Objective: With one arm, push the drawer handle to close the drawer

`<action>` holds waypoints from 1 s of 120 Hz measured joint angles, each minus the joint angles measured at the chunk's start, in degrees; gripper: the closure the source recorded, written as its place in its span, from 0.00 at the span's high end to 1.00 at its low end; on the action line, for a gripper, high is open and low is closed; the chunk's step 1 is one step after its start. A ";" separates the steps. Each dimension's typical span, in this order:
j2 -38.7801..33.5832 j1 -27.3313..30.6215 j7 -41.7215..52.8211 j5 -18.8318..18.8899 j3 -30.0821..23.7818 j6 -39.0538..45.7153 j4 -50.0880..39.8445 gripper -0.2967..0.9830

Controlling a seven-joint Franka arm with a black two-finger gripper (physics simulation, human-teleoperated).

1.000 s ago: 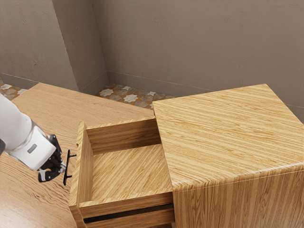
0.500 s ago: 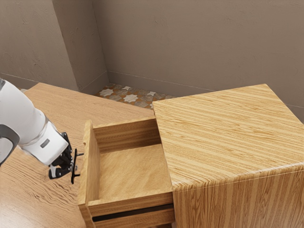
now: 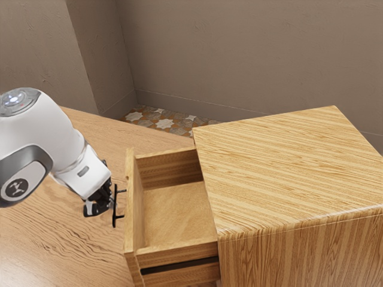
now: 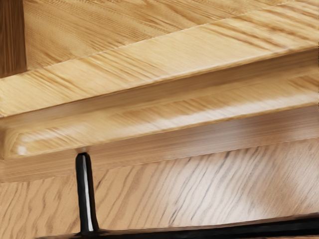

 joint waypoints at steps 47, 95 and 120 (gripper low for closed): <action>7.16 0.72 -2.49 -0.06 -3.47 2.10 5.67 0.15; 17.66 4.31 -7.70 -0.57 -9.28 3.56 14.45 0.16; 21.91 5.40 -9.35 -0.35 -10.86 4.45 17.49 0.15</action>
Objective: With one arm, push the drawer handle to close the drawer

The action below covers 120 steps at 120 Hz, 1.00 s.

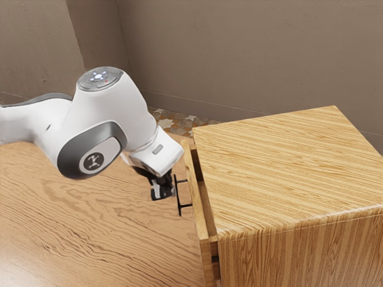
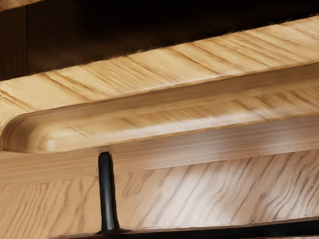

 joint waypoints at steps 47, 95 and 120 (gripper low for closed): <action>4.81 0.89 -1.98 0.97 -1.90 2.49 3.61 0.15; -3.93 4.20 -11.55 -1.24 10.23 -3.32 2.78 0.15; 9.57 -2.75 -34.49 5.88 26.76 -20.49 22.82 0.43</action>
